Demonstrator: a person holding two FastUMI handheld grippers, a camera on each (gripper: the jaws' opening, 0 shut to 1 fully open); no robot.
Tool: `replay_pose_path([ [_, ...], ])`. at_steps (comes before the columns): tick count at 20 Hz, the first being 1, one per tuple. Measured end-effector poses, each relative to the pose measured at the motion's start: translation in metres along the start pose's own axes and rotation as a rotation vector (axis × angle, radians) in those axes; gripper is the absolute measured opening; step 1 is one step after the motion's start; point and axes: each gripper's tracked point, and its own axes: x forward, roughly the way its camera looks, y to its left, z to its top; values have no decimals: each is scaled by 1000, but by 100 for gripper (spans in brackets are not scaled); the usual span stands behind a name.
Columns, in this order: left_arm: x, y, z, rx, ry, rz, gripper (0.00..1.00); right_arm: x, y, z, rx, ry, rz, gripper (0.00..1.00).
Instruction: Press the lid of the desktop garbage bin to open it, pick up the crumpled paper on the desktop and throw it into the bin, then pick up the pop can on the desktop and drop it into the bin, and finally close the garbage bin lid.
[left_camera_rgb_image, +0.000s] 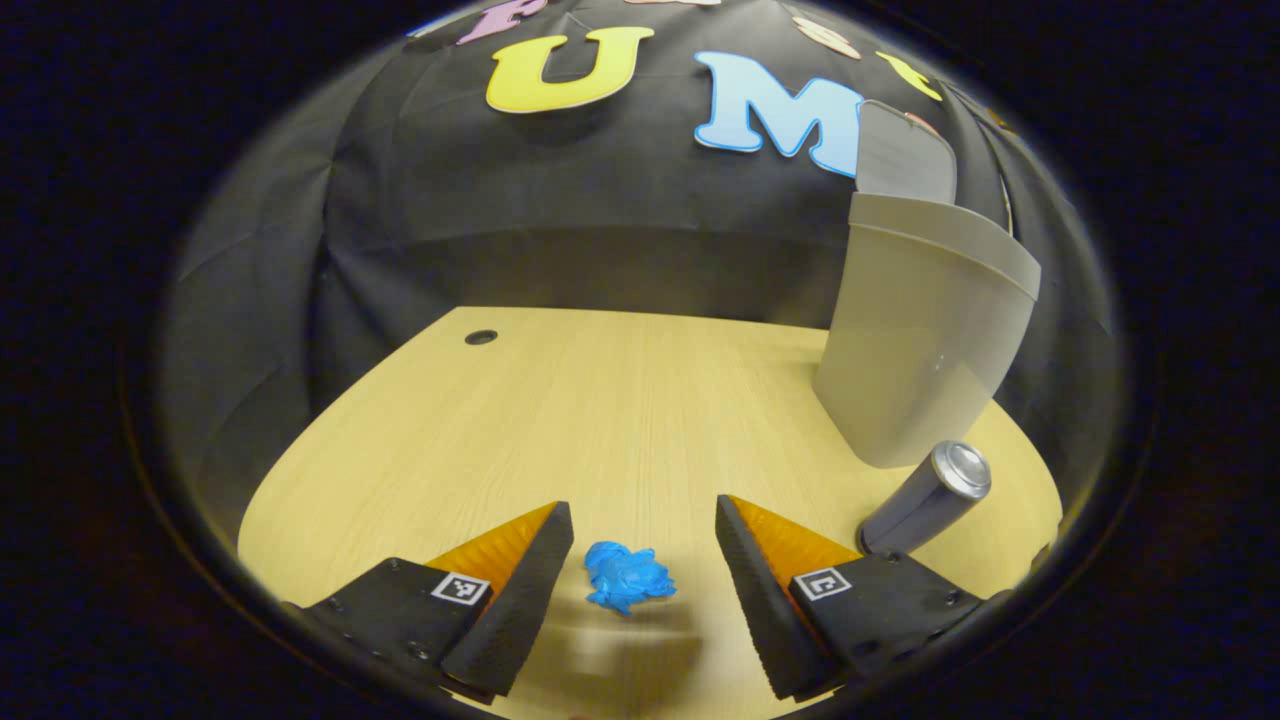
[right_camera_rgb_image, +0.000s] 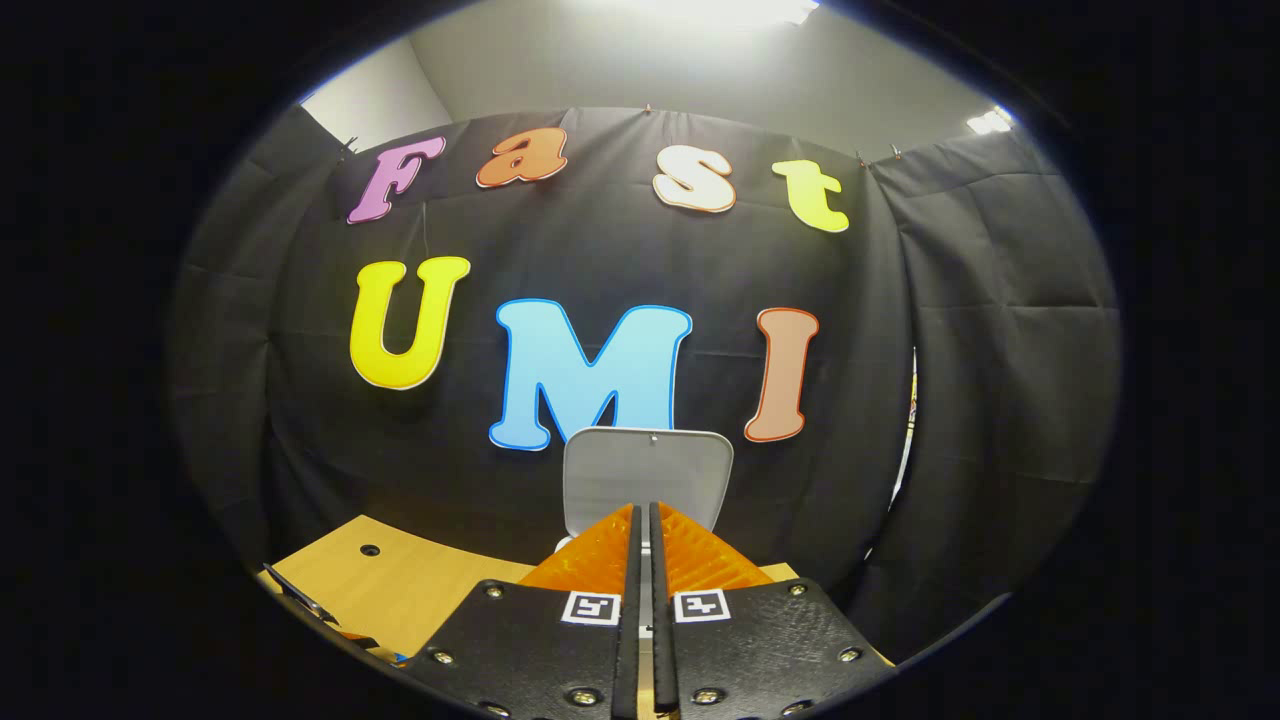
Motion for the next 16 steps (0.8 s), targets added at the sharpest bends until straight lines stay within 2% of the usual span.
replay_pose_path([
  [12, 21, 8, -46, -37, 106, 7, 94, 1, 1, -11, -30, 42, -7, 6],
  [13, 22, 7, -49, -44, 116, 7, 93, 2, 0, -12, -30, 45, -6, 6],
  [16, 23, 14, -61, -58, 151, 35, 78, 1, 2, -14, -30, 51, -6, 6],
])
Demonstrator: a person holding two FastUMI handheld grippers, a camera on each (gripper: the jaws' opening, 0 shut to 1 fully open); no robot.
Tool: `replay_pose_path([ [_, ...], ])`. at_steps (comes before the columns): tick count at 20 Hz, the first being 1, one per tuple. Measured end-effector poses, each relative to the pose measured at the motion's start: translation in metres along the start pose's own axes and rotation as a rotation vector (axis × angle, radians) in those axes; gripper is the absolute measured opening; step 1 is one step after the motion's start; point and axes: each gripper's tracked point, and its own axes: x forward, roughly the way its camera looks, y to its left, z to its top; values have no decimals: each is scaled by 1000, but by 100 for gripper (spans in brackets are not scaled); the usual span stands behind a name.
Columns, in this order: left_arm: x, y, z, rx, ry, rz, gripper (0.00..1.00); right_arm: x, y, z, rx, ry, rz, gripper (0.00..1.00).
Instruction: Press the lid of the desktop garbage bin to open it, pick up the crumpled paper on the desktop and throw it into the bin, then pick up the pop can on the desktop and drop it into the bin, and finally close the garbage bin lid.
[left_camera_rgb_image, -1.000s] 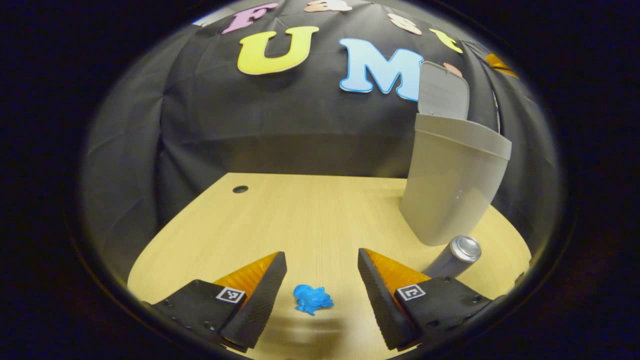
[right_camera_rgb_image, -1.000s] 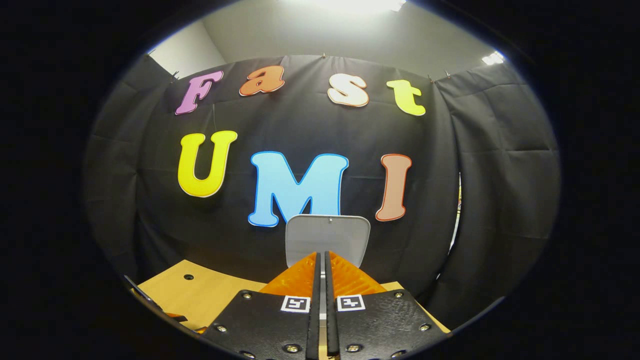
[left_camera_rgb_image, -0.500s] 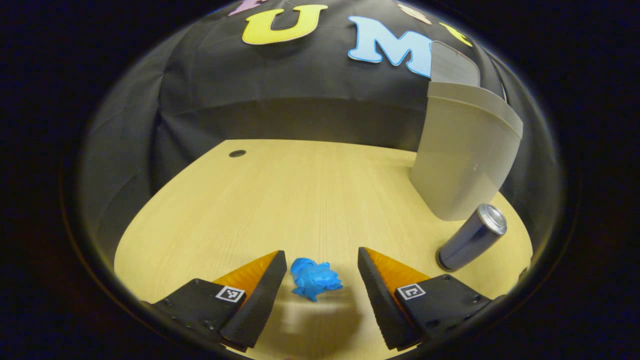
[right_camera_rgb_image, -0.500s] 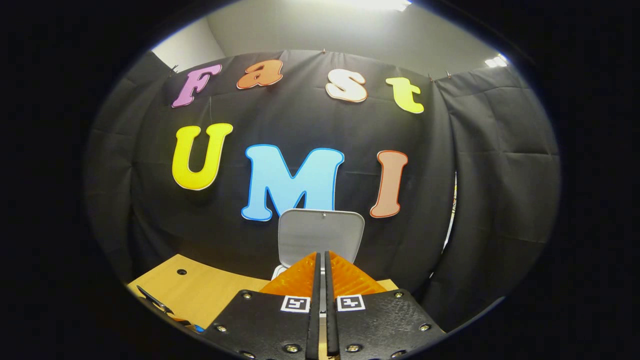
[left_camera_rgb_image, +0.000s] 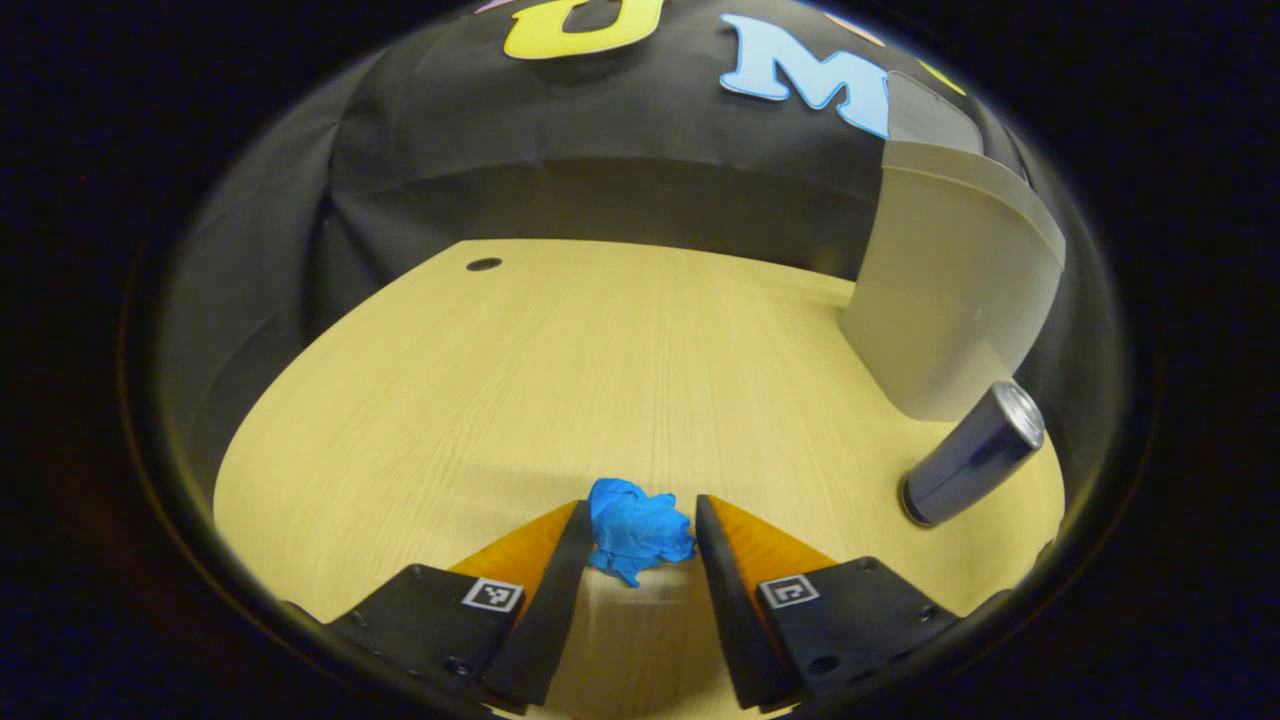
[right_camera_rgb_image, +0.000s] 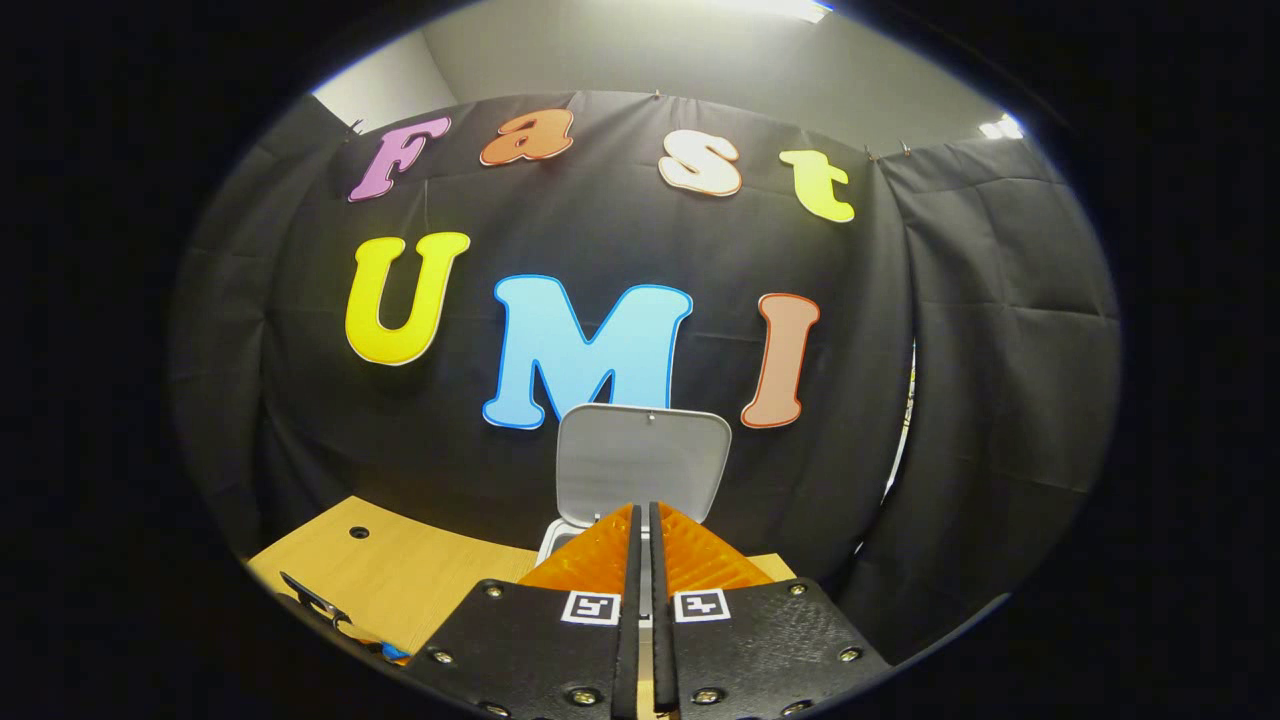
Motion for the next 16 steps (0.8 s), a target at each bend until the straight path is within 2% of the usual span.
replay_pose_path([
  [4, 0, 4, -3, 6, -1, 5, 55, -1, -1, -4, -9, 12, 1, 5],
  [6, -2, 10, -1, 7, 8, 30, 34, -3, 0, -6, -7, 16, 3, 6],
  [10, -11, 10, 14, 48, -32, 44, 34, -7, 0, -8, -11, 17, 9, 5],
  [11, -14, 7, 23, 56, -53, 39, 31, -8, 0, -8, -8, 18, 9, 5],
  [12, -17, 5, 32, 63, -72, 35, 34, -8, -1, -10, -4, 19, 10, 5],
  [16, -30, -13, 75, 95, -153, 5, 35, -13, -7, -17, 19, 27, 2, 5],
])
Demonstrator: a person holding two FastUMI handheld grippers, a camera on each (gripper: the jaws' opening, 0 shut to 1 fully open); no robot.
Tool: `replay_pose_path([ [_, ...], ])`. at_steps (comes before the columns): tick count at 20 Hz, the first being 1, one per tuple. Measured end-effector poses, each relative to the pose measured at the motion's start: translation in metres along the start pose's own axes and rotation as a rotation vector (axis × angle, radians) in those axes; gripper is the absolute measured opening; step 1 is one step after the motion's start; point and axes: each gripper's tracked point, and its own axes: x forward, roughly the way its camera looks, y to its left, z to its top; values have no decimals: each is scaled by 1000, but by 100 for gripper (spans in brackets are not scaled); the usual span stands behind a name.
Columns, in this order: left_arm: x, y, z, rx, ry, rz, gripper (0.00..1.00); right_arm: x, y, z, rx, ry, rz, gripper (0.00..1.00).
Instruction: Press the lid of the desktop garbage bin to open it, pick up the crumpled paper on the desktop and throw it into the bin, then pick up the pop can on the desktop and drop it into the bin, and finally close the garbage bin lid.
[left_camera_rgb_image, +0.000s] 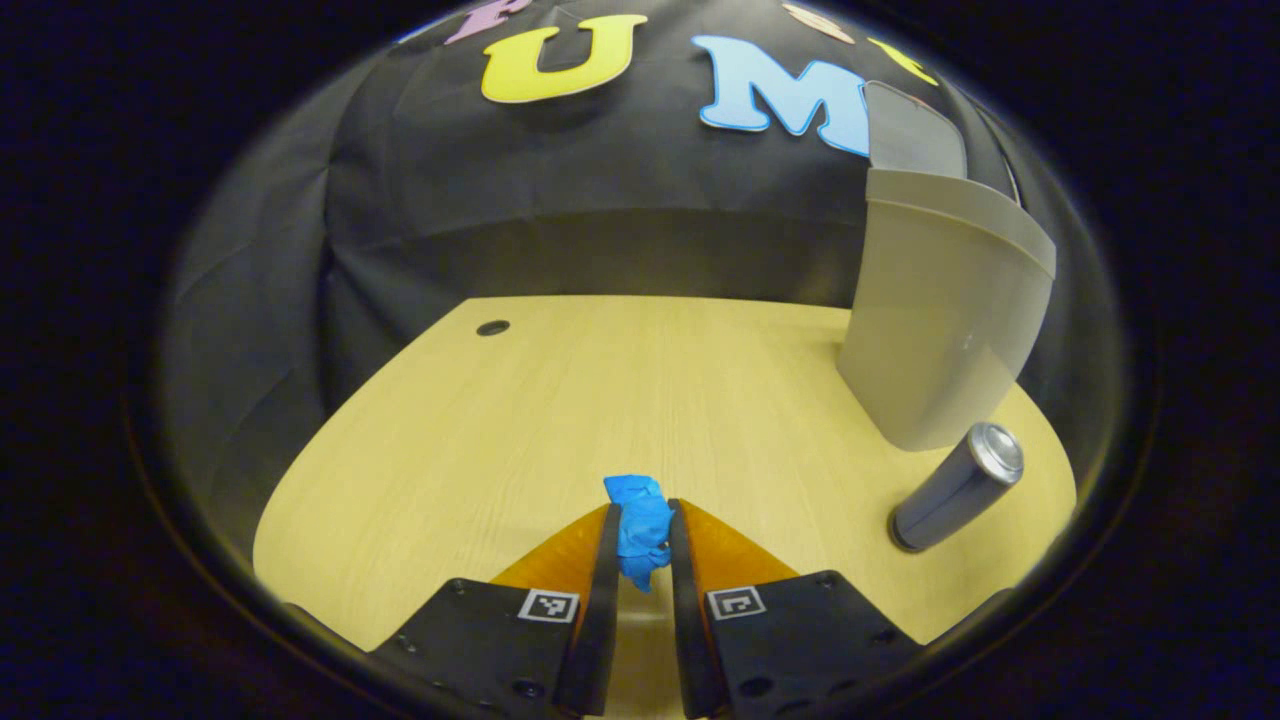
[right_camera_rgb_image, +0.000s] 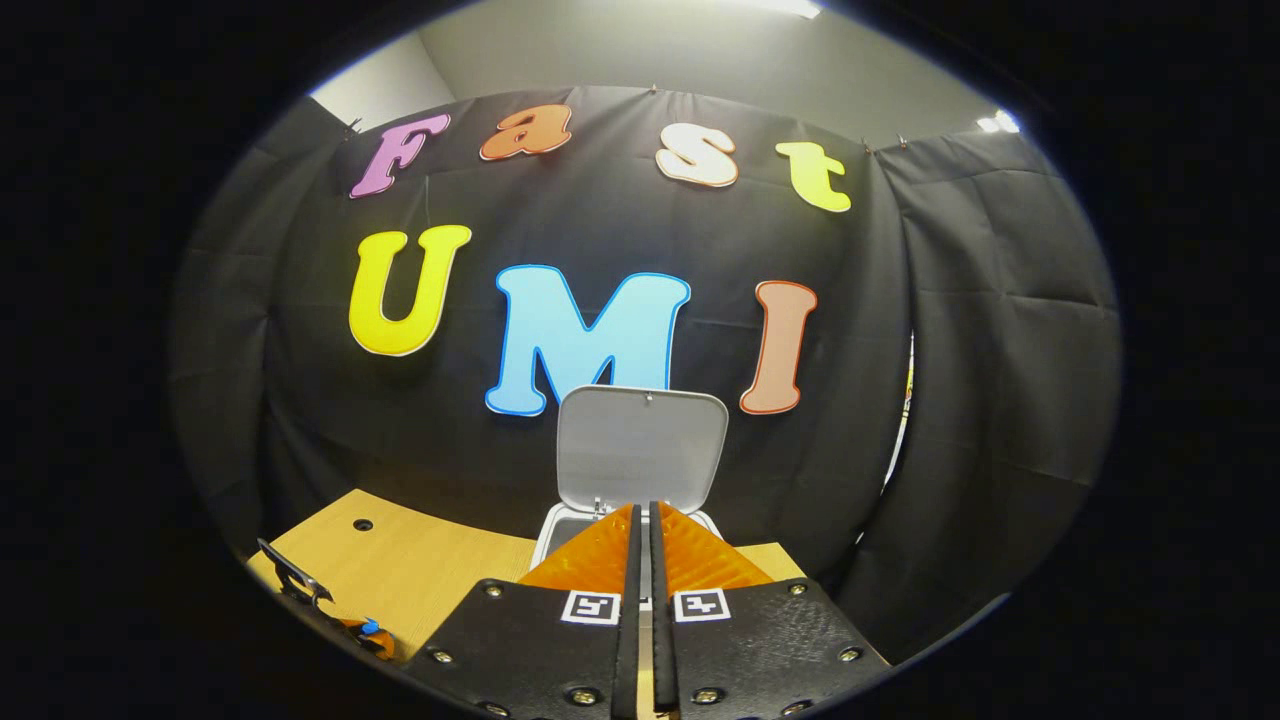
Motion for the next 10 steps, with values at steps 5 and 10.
replay_pose_path([
  [5, -9, -20, 55, 10, -91, -32, 33, -7, -10, -15, 26, 24, -10, 5],
  [10, -18, -49, 115, 26, -187, -80, 33, -13, -19, -27, 40, 38, -22, 5],
])
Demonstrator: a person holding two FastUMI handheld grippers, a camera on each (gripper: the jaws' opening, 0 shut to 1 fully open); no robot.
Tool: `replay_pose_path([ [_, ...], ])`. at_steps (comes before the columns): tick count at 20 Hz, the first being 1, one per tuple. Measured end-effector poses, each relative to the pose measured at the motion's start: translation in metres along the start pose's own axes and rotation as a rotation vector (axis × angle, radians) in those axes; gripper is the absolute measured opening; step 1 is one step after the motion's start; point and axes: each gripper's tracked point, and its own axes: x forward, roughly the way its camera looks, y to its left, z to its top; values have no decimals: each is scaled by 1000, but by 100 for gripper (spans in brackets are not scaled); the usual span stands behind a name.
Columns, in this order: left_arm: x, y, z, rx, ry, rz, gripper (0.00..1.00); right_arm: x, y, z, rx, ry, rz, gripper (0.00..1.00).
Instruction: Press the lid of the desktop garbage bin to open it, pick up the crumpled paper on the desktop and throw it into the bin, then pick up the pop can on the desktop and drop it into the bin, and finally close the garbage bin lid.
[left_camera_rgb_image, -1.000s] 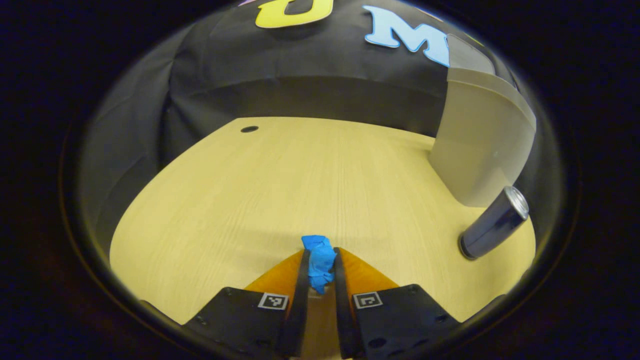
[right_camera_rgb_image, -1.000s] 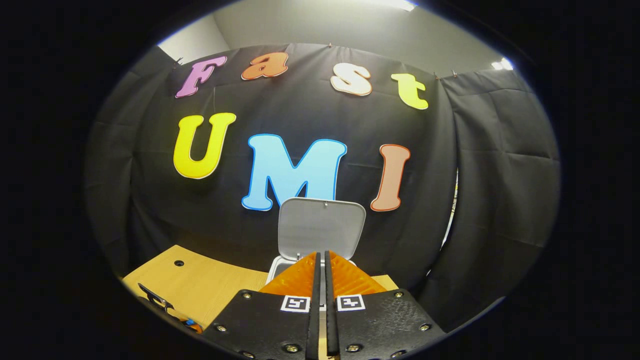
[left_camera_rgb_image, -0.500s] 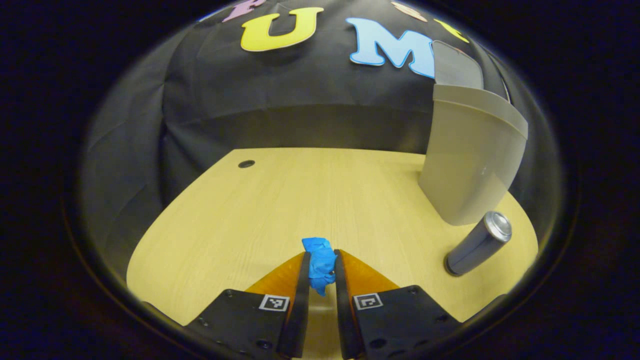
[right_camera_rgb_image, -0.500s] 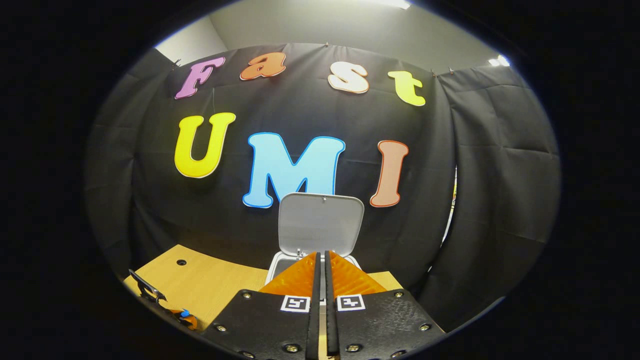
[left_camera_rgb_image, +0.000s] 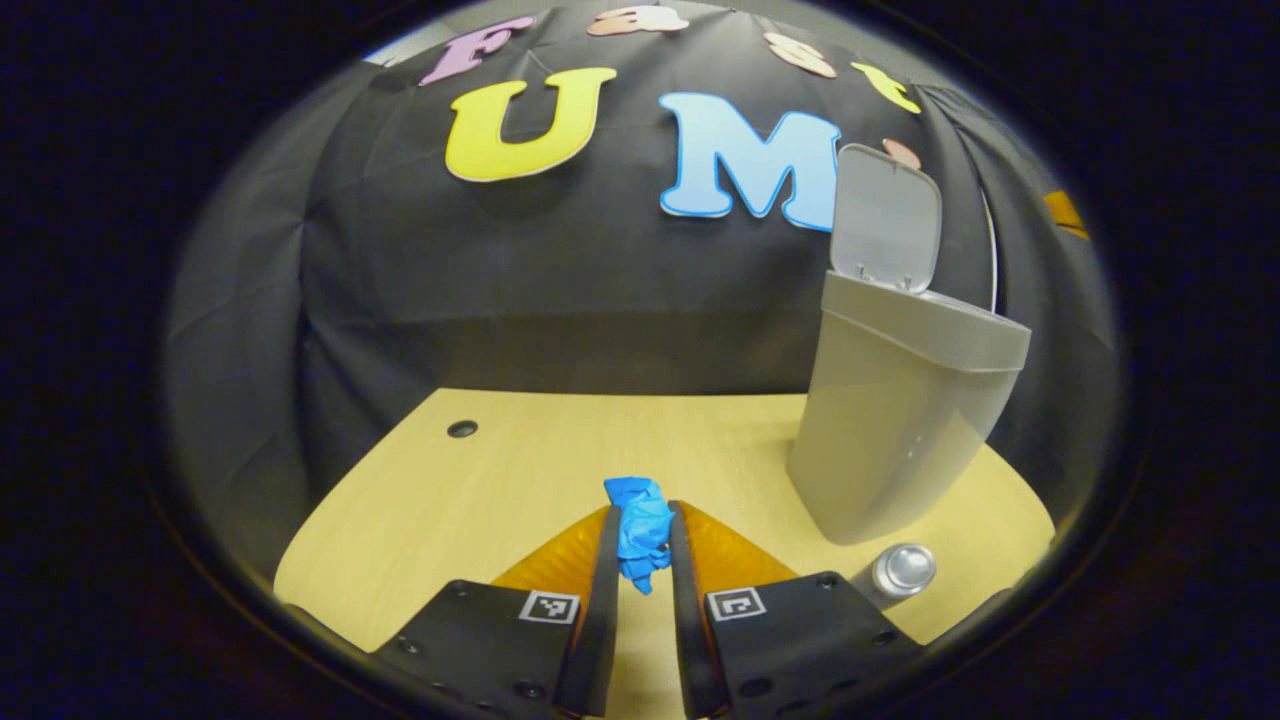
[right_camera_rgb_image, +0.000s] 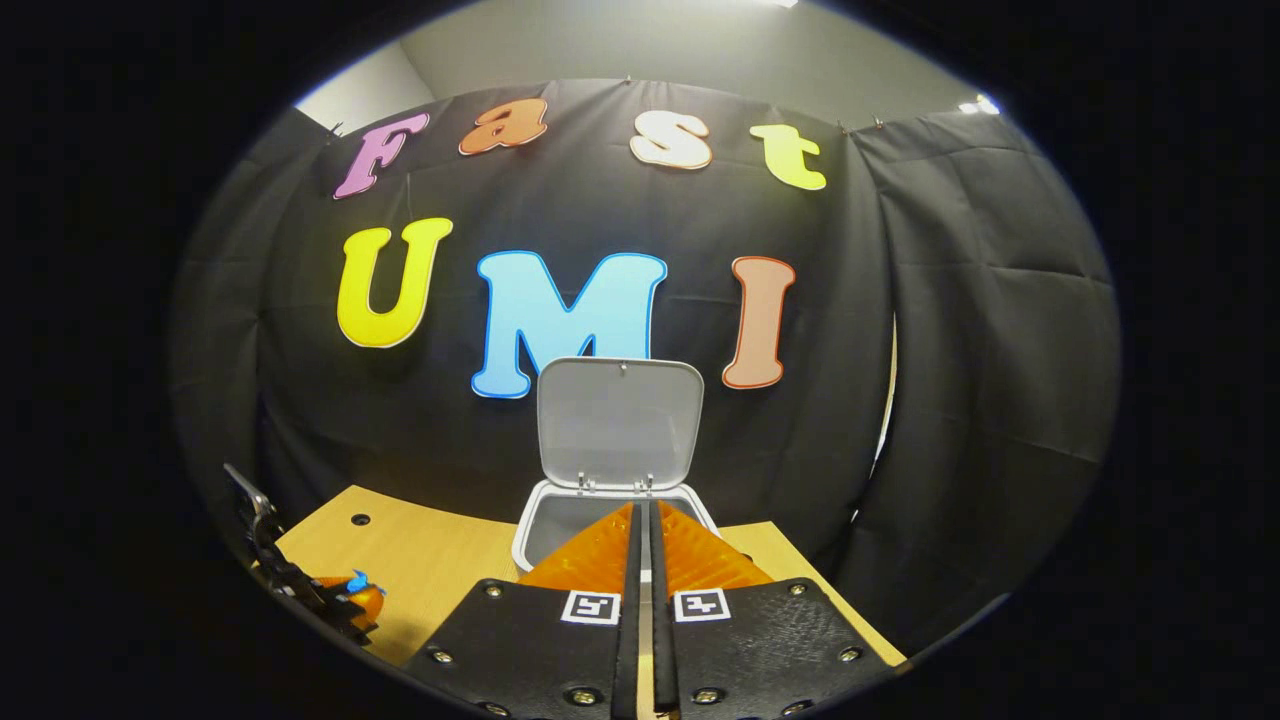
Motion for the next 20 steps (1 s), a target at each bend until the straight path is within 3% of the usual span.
replay_pose_path([
  [13, 20, -104, 118, 50, -161, -147, 35, 0, -29, -34, 82, 44, -28, 5],
  [20, 26, -181, 138, 137, -193, -263, 34, 2, -53, -52, 106, 73, -70, 5],
])
